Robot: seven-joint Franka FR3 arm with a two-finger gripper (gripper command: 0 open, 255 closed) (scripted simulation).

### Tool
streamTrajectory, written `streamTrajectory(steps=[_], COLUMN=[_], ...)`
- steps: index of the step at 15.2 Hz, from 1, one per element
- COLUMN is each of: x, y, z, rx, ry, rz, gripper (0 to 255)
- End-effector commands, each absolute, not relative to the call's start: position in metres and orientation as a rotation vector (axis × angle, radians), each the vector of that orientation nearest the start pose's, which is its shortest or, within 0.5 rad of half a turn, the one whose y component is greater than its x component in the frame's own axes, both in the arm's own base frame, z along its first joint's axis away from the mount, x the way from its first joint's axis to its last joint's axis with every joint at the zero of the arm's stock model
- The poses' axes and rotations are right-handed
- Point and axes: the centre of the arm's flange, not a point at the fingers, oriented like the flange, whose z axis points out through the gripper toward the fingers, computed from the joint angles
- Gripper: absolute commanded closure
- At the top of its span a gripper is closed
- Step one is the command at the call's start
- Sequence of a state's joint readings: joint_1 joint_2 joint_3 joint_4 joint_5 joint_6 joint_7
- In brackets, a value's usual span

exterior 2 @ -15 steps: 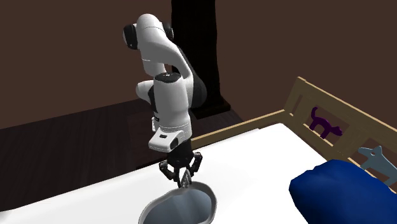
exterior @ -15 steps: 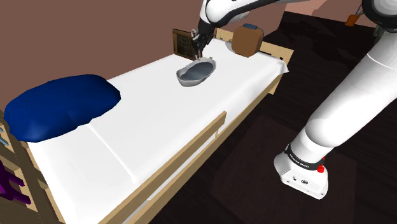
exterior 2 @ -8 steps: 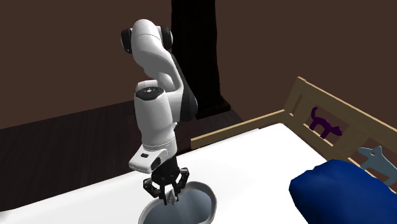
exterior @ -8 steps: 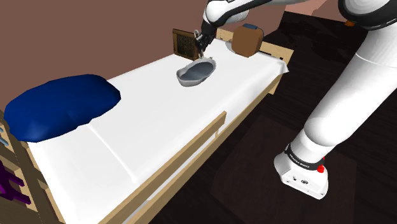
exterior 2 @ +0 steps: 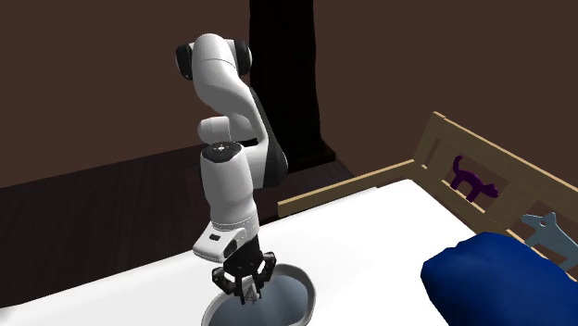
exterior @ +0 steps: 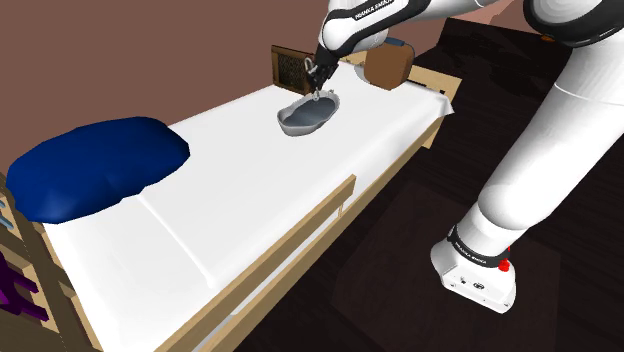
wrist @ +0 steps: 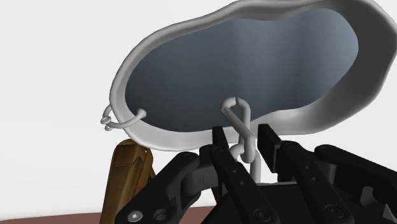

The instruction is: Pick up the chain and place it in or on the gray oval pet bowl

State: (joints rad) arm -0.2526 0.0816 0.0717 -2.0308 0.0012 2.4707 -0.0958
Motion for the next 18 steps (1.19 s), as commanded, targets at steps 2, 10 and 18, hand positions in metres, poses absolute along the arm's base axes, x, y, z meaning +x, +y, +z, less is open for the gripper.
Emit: streamTrajectory(steps=[2, 10, 18], x=[0.59, 0.59, 0.572], y=[-0.109, -0.109, -0.106], z=[0.444, 0.444, 0.491], rx=[-3.131, -3.131, -3.131], ry=[0.137, 0.137, 0.137], rz=[-0.565, -0.565, -0.565], gripper=[255, 0, 0])
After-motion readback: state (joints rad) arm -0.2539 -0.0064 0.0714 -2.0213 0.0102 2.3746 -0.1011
